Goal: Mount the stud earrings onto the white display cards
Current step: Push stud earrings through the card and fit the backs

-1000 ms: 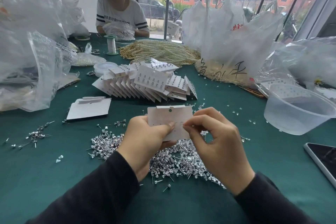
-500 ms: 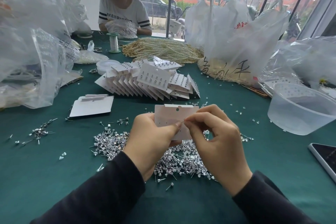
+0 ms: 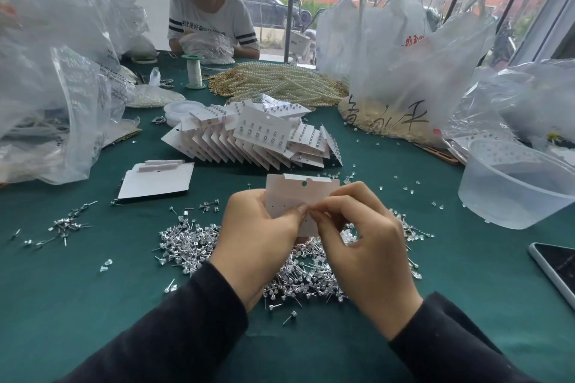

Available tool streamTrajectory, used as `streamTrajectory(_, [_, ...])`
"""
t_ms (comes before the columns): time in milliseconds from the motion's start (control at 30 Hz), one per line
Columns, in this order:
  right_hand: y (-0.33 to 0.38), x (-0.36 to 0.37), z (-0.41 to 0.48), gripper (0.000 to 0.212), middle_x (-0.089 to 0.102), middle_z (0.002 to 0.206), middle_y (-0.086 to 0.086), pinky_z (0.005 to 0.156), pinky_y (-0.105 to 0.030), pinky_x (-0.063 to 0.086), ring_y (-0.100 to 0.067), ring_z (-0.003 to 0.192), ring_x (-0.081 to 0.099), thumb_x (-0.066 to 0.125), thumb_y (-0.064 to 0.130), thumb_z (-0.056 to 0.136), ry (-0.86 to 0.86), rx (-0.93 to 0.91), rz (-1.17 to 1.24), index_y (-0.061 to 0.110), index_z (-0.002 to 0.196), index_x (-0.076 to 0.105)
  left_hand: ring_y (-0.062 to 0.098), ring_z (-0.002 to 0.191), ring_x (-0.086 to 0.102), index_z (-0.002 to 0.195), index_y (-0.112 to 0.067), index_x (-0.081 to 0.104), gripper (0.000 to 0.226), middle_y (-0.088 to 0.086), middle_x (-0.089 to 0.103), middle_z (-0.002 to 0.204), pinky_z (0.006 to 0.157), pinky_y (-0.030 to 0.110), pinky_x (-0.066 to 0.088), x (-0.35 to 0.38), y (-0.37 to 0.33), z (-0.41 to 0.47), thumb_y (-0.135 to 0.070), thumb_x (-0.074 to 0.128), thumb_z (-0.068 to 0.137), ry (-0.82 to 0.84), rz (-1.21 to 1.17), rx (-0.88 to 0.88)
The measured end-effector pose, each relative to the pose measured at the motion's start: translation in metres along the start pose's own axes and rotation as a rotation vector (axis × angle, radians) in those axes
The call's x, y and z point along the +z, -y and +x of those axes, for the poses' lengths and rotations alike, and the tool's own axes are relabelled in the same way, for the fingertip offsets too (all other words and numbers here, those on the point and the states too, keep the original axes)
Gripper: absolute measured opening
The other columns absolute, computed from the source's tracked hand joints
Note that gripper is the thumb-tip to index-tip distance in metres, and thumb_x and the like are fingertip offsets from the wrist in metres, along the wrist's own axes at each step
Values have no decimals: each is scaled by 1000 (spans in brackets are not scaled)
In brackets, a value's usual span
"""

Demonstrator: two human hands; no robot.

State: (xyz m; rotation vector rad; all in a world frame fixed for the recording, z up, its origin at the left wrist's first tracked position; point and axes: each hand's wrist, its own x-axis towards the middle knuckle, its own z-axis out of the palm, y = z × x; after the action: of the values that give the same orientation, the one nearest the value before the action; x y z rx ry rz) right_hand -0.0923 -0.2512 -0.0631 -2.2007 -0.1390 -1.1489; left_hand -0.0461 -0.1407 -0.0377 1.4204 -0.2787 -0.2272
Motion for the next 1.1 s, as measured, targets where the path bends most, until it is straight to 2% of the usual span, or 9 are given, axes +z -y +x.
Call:
streamTrajectory(367, [1, 3, -3, 7, 57, 78, -1, 63, -8, 40, -2, 62, 46, 64, -3, 77, -72, -56, -74, 3, 75, 68, 9, 58, 66, 72, -12, 67, 19, -1, 71, 63, 55, 27, 58, -2, -3, -5, 4, 60, 81, 66, -76, -47])
streamTrajectory(567, [0, 1, -1, 8, 55, 79, 4, 60, -6, 38, -4, 58, 46, 66, -2, 76, -31, -30, -32, 5, 74, 67, 9, 57, 65, 75, -8, 66, 15, 3, 70, 67, 50, 23, 55, -1, 0, -5, 4, 59, 81, 61, -134, -101])
streamTrajectory(800, [1, 0, -1, 7, 58, 76, 0, 60, -7, 40, -5, 61, 50, 68, -3, 75, -32, -38, -10, 4, 75, 69, 19, 72, 67, 88, -2, 67, 9, 16, 71, 87, 60, 28, 58, -5, 1, -2, -1, 60, 82, 86, -91, -102])
streamTrajectory(933, [2, -3, 1, 5, 58, 75, -1, 56, -11, 42, -7, 59, 50, 68, 0, 75, -38, -43, -6, 5, 74, 66, 15, 65, 67, 82, -4, 66, 7, 10, 72, 78, 57, 27, 58, -5, -1, -1, 0, 62, 80, 65, -80, -85])
streamTrajectory(1100, [2, -3, 0, 7, 57, 72, 0, 54, -14, 43, -8, 57, 50, 67, 0, 73, -24, -28, -15, 6, 70, 64, 15, 63, 67, 72, -11, 67, 15, 6, 72, 71, 60, 29, 59, -4, 2, 1, 1, 64, 79, 36, 12, -12])
